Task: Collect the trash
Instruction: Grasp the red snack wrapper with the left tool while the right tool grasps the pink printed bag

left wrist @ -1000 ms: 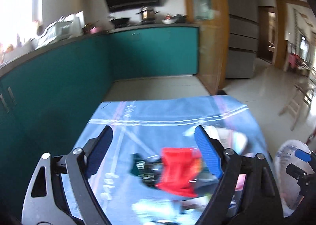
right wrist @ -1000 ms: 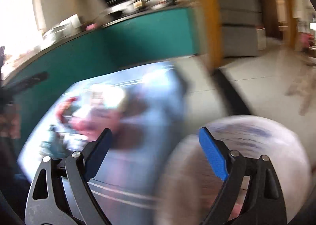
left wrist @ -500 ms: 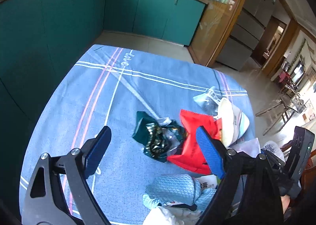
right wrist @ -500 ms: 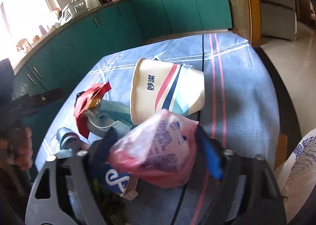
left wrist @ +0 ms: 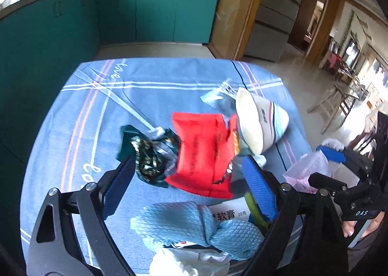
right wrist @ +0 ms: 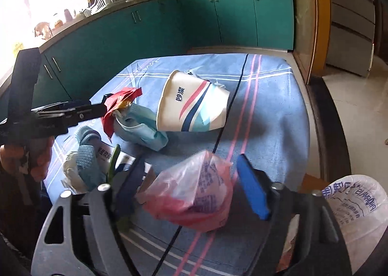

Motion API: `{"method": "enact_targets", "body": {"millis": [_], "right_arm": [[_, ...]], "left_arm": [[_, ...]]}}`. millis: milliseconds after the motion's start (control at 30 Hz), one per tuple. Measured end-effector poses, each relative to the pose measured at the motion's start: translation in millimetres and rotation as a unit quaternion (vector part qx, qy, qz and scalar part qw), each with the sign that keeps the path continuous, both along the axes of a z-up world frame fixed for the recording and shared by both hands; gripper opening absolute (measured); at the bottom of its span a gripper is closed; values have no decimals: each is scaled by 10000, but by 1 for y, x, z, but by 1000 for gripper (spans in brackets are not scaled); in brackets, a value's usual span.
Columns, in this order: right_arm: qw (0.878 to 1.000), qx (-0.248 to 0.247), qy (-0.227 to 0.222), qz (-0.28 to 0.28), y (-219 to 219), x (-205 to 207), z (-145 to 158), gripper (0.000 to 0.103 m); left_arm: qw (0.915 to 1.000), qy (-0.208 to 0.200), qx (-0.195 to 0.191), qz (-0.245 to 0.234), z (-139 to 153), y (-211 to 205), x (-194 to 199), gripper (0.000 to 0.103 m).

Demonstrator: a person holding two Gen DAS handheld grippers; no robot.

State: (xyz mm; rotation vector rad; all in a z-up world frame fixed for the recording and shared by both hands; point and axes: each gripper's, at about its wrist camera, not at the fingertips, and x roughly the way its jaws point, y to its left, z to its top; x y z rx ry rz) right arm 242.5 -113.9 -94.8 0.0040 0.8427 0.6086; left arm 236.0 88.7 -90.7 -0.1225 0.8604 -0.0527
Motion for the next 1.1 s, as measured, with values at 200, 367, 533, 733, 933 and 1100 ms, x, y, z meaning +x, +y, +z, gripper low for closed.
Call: {"method": "enact_targets", "body": {"millis": [200, 367, 533, 733, 933, 1100], "right_arm": [[9995, -214, -52, -240, -1, 0, -2, 84], [9972, -630, -69, -396, 2, -4, -9, 86], [9956, -851, -58, -398, 5, -5, -14, 88], [9955, -865, -74, -368, 7, -5, -15, 88], [9956, -831, -93, -427, 5, -7, -12, 88], [9929, -1072, -79, -516, 9, -6, -16, 88]], "left_arm": [[9997, 51, 199, -102, -4, -10, 0, 89], [9991, 107, 390, -97, -8, -16, 0, 76], [9982, 179, 504, -261, -12, -22, -1, 58], [9980, -6, 558, -295, -5, -21, -7, 50], [9971, -610, 447, -101, 16, -11, -19, 50], [9914, -1123, 655, 135, 32, -11, -30, 50]]}}
